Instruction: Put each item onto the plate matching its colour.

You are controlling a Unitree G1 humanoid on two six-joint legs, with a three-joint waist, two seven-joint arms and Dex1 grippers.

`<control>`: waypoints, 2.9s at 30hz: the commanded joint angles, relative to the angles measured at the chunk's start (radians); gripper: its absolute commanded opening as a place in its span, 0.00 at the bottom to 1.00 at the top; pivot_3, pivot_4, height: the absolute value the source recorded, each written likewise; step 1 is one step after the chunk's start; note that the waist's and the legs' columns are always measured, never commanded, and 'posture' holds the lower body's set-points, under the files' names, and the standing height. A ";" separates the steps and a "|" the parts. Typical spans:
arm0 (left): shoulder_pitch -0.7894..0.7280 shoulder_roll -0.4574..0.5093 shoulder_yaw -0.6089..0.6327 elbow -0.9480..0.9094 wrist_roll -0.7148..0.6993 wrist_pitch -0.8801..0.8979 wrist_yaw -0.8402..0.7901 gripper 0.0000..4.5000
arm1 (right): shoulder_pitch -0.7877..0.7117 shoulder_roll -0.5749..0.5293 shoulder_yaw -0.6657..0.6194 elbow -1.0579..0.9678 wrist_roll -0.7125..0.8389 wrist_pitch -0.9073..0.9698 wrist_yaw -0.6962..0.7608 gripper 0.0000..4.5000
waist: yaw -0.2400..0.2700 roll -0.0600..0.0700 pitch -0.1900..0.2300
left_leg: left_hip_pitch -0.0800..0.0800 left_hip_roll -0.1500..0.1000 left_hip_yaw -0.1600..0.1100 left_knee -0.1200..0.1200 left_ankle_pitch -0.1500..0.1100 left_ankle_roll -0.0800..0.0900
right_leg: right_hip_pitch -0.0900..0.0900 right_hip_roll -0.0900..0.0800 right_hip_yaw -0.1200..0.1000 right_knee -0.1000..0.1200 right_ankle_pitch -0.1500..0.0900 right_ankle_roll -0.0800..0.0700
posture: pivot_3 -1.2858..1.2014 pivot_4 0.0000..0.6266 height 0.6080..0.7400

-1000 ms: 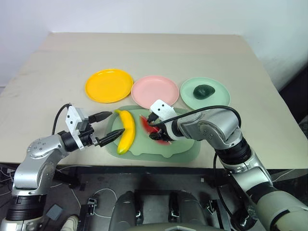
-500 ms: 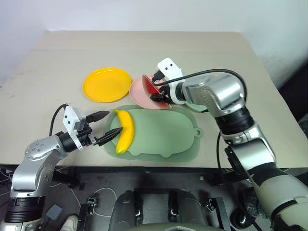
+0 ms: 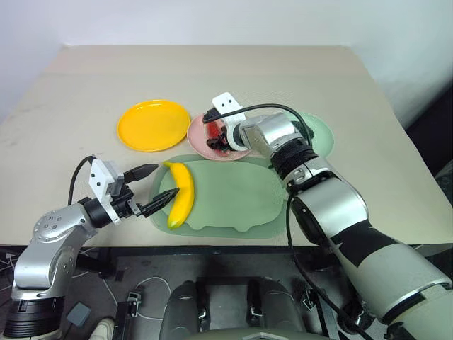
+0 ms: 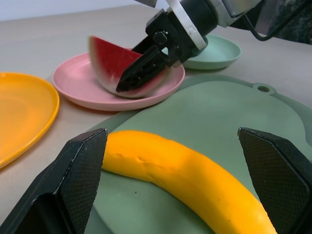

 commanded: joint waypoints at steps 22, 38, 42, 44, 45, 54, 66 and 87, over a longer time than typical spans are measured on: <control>-0.018 -0.080 0.011 -0.038 0.053 -0.080 0.133 1.00 | 0.581 -0.329 -0.267 -1.270 0.200 0.186 0.208 0.99 | 0.004 -0.001 -0.001 | 0.002 0.000 -0.005 0.000 0.000 0.000 | 0.002 0.000 0.000 0.000 0.000 0.000 | 0.52 0.24 0.66; 0.027 -0.180 -0.027 -0.207 0.085 0.045 0.393 1.00 | 1.190 -0.364 -0.222 -1.612 0.323 -0.186 0.377 0.99 | 0.018 -0.001 -0.001 | 0.005 -0.001 -0.007 0.001 0.000 0.000 | 0.007 0.000 0.000 0.000 0.000 0.000 | 0.52 0.24 0.66; 0.036 -0.240 -0.078 -0.302 0.137 0.132 0.544 1.00 | 1.198 -0.386 -0.200 -1.584 0.307 -0.236 0.384 0.99 | 0.029 -0.002 -0.001 | 0.014 -0.001 -0.007 0.000 0.000 0.000 | 0.016 0.000 0.000 -0.001 0.000 0.000 | 0.52 0.24 0.66; 0.034 -0.272 -0.116 -0.345 0.161 0.185 0.616 1.00 | 1.181 -0.386 -0.214 -1.568 0.322 -0.228 0.376 0.99 | 0.031 -0.002 -0.001 | 0.018 0.000 -0.007 0.000 -0.001 0.001 | 0.020 0.000 0.000 -0.002 0.000 0.000 | 0.52 0.24 0.66; 0.034 -0.278 -0.124 -0.357 0.168 0.204 0.633 1.00 | 1.173 -0.385 -0.215 -1.565 0.325 -0.223 0.370 0.99 | 0.033 -0.002 -0.001 | 0.019 0.000 -0.007 0.000 -0.002 0.002 | 0.020 0.000 0.000 -0.002 0.000 0.000 | 0.52 0.24 0.66; 0.010 -0.343 -0.202 -0.443 0.168 0.500 0.805 1.00 | 1.118 -0.420 -0.253 -1.557 0.390 -0.165 0.353 0.99 | 0.033 -0.002 -0.001 | 0.018 -0.001 -0.008 0.001 -0.002 0.003 | 0.020 -0.001 -0.001 -0.002 0.000 0.000 | 0.52 0.24 0.66; -0.149 -0.368 -0.217 -0.349 0.140 0.767 0.825 1.00 | 1.098 -0.422 -0.269 -1.577 0.444 -0.100 0.268 0.99 | 0.035 -0.003 -0.002 | 0.018 -0.001 -0.008 0.001 -0.002 0.002 | 0.021 -0.001 -0.001 -0.002 0.000 0.000 | 0.52 0.24 0.66; -0.315 -0.420 -0.105 -0.339 0.037 0.861 0.718 0.40 | 1.105 -0.421 -0.257 -1.560 0.403 -0.142 0.249 1.00 | 0.034 -0.003 -0.002 | 0.018 -0.002 -0.009 0.001 -0.001 0.002 | 0.021 -0.001 -0.001 -0.002 0.000 0.000 | 0.52 0.24 0.66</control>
